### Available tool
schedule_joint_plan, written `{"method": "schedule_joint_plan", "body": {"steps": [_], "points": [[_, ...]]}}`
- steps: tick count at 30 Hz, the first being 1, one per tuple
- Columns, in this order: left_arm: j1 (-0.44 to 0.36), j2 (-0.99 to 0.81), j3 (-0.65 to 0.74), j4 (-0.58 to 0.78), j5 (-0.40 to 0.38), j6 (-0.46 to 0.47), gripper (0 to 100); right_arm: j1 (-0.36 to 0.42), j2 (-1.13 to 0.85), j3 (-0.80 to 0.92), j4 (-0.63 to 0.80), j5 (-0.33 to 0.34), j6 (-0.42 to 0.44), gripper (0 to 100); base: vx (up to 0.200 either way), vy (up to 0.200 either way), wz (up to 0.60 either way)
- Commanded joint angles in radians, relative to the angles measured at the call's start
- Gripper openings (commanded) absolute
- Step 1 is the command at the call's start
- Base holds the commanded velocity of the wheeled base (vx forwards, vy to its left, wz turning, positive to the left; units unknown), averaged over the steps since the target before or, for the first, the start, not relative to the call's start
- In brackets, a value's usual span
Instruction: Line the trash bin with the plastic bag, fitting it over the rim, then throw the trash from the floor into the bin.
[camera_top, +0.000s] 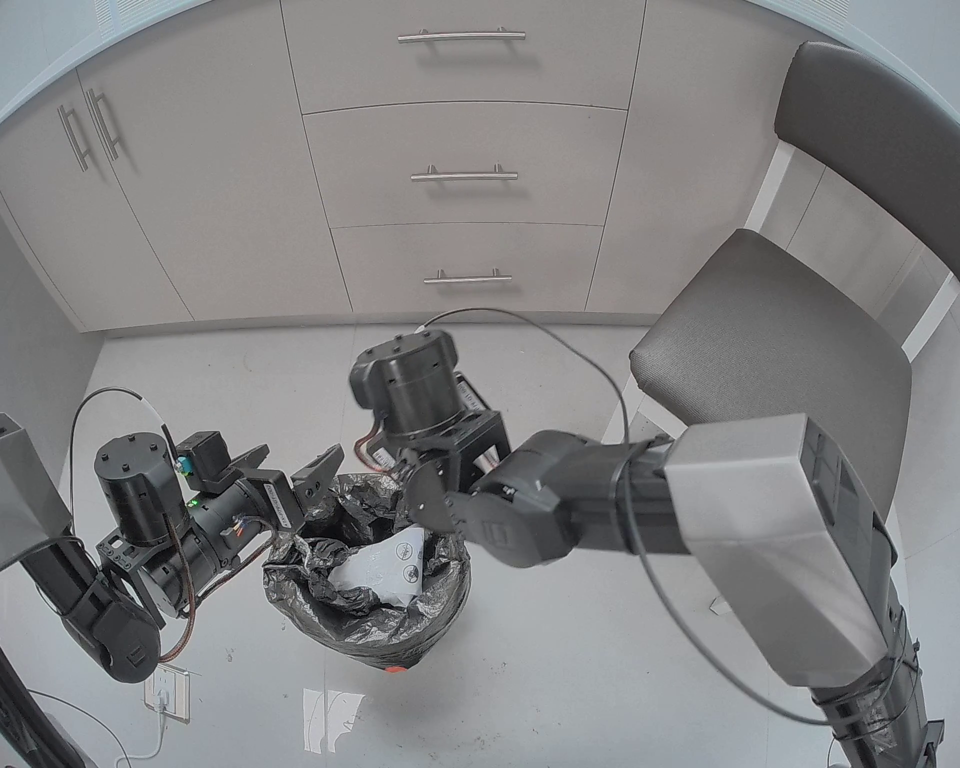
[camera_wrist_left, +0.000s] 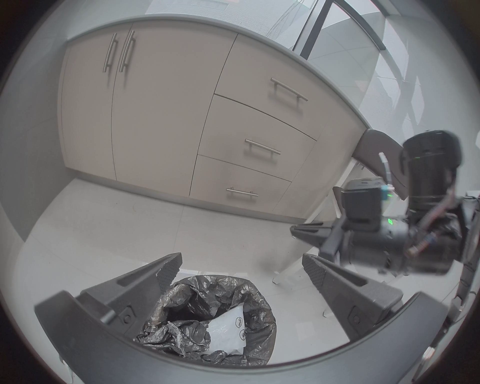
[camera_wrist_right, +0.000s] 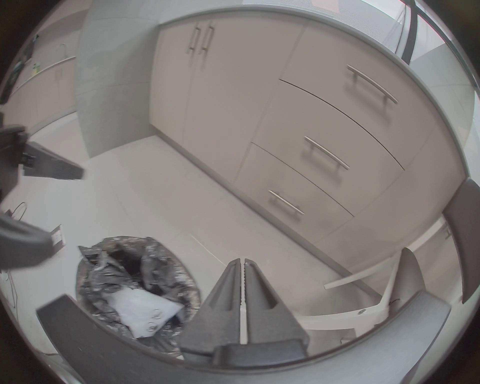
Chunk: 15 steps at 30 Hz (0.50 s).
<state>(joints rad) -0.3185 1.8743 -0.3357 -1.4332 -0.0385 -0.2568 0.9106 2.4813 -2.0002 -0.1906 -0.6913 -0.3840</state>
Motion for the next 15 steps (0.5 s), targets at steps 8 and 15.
{"method": "schedule_joint_plan", "body": {"steps": [8, 15], "points": [[-0.028, -0.067, 0.104, -0.001, -0.017, 0.232, 100, -0.107, -0.102, 0.000, -0.035, 0.001, 0.004, 0, 0.000, 0.000, 0.00], [-0.057, -0.067, 0.127, -0.001, -0.067, 0.310, 100, -0.096, -0.127, 0.000, -0.038, -0.005, 0.005, 0, 0.000, 0.000, 0.00]]}}
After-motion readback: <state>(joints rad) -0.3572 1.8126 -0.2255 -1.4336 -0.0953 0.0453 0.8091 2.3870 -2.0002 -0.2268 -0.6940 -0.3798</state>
